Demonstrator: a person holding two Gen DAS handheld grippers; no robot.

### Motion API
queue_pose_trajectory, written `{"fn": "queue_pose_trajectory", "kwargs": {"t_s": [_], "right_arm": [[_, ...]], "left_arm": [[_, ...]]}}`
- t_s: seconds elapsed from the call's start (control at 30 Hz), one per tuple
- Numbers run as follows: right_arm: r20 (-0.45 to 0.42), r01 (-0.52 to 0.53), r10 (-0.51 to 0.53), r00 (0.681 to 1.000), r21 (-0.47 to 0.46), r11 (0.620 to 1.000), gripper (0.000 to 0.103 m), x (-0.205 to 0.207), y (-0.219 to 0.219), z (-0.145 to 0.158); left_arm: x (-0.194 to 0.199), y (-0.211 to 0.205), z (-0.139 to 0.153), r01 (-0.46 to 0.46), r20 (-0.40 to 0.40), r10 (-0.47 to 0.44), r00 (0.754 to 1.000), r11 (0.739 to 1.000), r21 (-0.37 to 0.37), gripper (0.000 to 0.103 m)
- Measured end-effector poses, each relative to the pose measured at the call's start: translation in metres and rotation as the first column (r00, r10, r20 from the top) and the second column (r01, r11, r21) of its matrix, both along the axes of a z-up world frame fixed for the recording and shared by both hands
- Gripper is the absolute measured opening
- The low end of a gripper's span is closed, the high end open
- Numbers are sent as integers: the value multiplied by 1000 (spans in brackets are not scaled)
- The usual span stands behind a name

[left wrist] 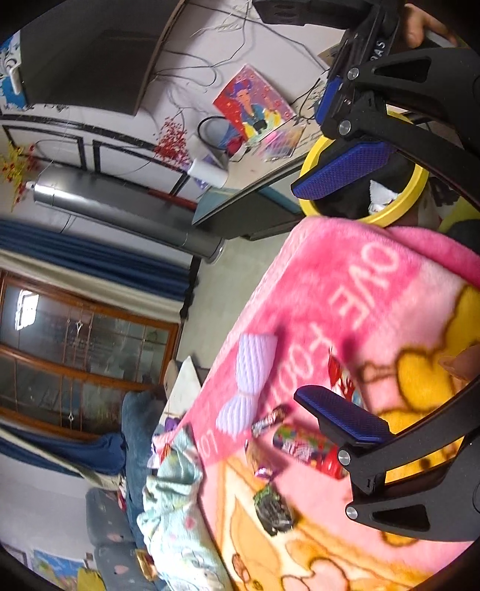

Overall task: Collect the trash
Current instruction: 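Move both grippers back over the red candy tube and red wrapper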

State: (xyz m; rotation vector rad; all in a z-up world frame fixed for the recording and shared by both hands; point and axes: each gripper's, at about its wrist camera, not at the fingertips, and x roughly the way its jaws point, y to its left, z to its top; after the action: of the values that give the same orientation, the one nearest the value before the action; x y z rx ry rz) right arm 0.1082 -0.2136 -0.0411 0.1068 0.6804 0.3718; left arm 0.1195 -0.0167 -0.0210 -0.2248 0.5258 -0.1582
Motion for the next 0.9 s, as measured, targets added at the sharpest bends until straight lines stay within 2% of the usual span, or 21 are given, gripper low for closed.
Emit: {"fn": "queue_pose_trajectory", "kwargs": {"t_s": [0.43, 0.9], "right_arm": [[4, -131, 131, 991, -15, 991, 56, -6, 52, 0], [-4, -222, 221, 975, -5, 975, 56, -7, 98, 0]], "left_arm": [[-8, 41, 2, -92, 13, 92, 996, 995, -30, 93], [-14, 86, 3, -190, 27, 192, 981, 980, -59, 93]]}}
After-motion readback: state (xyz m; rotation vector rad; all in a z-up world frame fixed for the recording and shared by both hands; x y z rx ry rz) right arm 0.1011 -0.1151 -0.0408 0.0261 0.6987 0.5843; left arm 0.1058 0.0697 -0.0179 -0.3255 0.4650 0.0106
